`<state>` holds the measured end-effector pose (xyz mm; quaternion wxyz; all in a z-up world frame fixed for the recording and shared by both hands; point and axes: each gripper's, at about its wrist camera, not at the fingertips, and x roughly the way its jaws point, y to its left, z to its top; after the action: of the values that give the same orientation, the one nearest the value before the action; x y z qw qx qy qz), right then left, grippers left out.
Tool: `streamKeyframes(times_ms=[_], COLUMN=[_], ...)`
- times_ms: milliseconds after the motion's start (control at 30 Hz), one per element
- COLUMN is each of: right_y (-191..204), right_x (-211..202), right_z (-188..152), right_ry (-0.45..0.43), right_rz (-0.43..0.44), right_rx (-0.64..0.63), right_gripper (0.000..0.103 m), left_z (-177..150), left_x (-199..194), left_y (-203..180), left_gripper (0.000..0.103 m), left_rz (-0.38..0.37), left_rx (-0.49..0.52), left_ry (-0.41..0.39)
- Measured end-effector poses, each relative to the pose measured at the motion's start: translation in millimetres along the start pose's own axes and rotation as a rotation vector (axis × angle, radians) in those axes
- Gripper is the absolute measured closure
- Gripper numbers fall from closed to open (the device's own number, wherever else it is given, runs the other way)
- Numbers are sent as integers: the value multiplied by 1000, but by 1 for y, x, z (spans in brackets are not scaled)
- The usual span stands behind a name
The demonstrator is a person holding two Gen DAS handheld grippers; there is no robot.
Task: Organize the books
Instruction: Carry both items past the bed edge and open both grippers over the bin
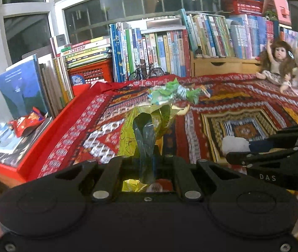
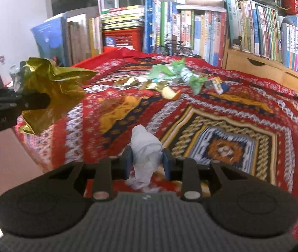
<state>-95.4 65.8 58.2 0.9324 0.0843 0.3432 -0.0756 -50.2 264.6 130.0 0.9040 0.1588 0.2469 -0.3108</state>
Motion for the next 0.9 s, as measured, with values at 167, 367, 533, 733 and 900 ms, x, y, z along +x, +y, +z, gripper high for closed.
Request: streamKeyframes(times_ms=[167,367,533,733,900], right_y=[36,76,101,108,109], right_x=[-17,-25,-28,-31,-35], right_z=[-23,-59,-81,-95,-100], right_ry=[18,71,100,142,160], right_rz=[42,88,86,94,77], right_rx=[-18,-62,-92,-72,-85], right_gripper=[68,68,68,68,68], left_z=[-36,-87,-117,-144,-154], left_x=[-36,-67,-77,-69,-52], left_y=[14,33,36,34,31], left_gripper=[95,95,94,94,93], left_rz=[-17,-36,-60,-55,-58], left_rx=[-3,-16,-14,-57,-74], left_ry=[34,123,203,294,330])
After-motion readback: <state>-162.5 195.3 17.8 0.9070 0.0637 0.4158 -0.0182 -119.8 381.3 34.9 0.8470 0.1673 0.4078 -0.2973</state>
